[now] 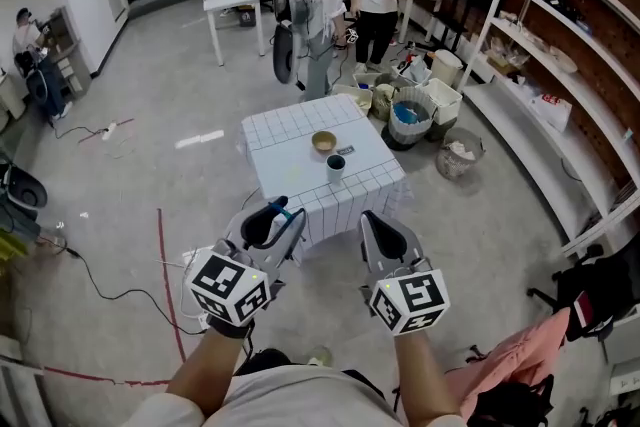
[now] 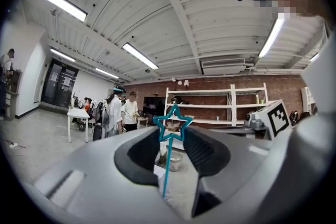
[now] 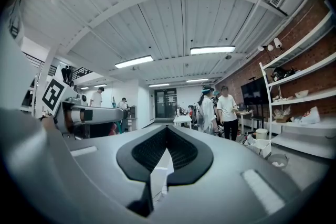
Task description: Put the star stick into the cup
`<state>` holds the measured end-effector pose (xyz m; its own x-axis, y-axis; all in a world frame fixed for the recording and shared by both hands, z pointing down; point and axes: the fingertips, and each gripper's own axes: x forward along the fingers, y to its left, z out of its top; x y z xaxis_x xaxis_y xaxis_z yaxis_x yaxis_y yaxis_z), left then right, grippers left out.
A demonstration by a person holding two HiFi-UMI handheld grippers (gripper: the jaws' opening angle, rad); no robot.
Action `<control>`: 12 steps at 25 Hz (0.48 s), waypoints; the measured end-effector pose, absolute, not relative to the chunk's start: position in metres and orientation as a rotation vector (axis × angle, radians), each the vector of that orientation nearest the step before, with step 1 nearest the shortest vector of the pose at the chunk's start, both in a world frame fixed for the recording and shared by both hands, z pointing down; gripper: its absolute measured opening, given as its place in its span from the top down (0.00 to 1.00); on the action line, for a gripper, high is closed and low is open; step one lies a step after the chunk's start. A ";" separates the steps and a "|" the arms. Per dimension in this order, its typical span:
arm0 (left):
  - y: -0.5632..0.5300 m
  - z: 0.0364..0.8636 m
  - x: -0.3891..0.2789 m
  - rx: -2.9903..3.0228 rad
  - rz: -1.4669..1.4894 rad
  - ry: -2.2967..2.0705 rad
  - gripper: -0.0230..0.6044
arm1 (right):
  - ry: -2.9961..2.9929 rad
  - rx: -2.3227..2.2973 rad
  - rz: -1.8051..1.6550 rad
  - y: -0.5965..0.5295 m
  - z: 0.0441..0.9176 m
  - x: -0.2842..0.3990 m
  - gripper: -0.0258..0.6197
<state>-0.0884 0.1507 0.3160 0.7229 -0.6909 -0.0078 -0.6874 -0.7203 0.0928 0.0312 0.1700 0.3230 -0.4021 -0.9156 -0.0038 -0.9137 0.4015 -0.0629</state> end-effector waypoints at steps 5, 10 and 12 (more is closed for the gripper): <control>0.146 0.321 -0.072 2.843 -0.051 -1.136 0.74 | 2.573 -1.683 -0.047 0.160 0.313 0.041 0.94; 0.132 0.327 -0.067 2.845 -0.059 -1.134 0.74 | 2.522 -1.705 -0.039 0.147 0.313 0.051 0.94; 0.123 0.332 -0.065 2.844 -0.047 -1.127 0.74 | 2.520 -1.711 -0.043 0.139 0.318 0.053 0.94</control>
<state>-0.0646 0.1228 0.3321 0.7288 -0.6847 0.0018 -0.6822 -0.7259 0.0875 0.0527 0.1391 0.3181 -0.3656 -0.9286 -0.0631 -0.9260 0.3697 -0.0767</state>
